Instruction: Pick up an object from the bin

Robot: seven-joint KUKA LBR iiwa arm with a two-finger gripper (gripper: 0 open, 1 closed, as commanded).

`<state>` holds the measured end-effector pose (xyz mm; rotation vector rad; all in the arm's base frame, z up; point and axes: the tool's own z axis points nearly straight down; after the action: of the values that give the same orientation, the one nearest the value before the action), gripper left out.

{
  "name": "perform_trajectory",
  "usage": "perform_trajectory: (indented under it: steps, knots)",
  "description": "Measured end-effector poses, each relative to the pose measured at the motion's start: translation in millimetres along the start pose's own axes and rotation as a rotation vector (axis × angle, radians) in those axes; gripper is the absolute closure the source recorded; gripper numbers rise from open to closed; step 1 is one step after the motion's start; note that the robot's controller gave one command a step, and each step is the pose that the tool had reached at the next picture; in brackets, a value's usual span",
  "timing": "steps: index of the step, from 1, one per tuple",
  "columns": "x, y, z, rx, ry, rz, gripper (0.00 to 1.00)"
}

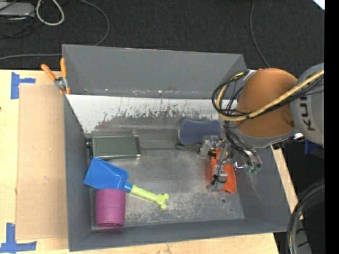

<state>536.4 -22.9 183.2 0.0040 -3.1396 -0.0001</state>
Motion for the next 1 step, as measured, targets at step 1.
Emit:
perform_trajectory:
  steps: [1]
  knots:
    - [0.0, 0.0, 0.0, 0.0, 0.0, 0.0, 0.0]
